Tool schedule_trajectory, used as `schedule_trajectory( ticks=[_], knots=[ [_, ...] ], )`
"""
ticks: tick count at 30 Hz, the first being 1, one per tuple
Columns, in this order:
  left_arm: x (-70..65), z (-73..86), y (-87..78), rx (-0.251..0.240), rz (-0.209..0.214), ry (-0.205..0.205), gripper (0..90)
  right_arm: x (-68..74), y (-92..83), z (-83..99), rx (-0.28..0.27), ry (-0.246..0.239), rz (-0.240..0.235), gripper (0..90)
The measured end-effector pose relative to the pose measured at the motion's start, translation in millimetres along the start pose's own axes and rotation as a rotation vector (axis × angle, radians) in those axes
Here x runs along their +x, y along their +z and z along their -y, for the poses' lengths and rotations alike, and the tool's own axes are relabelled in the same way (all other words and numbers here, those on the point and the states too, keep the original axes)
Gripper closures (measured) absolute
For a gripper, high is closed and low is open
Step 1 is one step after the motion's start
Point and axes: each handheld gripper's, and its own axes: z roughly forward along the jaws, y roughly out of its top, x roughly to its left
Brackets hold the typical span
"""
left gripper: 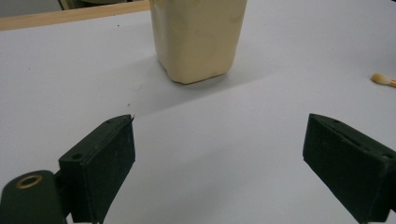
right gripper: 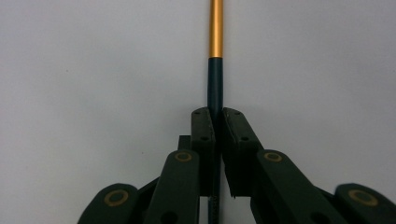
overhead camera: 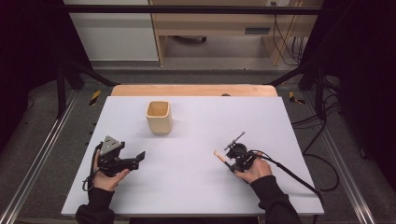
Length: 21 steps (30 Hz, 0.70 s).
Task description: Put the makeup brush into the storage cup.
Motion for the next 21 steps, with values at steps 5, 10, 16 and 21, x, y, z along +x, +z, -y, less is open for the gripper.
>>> schedule_trajectory(
  ticks=[5, 10, 16, 21],
  knots=[
    [0.0, -0.1, -0.3, -0.002, 0.001, -0.001, 8.7, 0.3, -1.1, 1.1, -0.019, -0.004, -0.012, 83.8],
    [-0.2, -0.2, -0.4, -0.002, 0.003, -0.002, 8.7, -1.0, -7.0, 1.5, -0.067, -0.008, -0.031, 83.8],
    [-1.4, -0.4, -0.1, -0.003, 0.006, -0.002, 8.7, -2.5, -17.1, 2.6, -0.143, 0.005, -0.046, 83.8],
    [-2.5, -0.7, 0.0, -0.003, 0.009, -0.002, 8.7, -2.5, -24.2, 3.3, -0.214, 0.017, -0.056, 83.9]
  ],
)
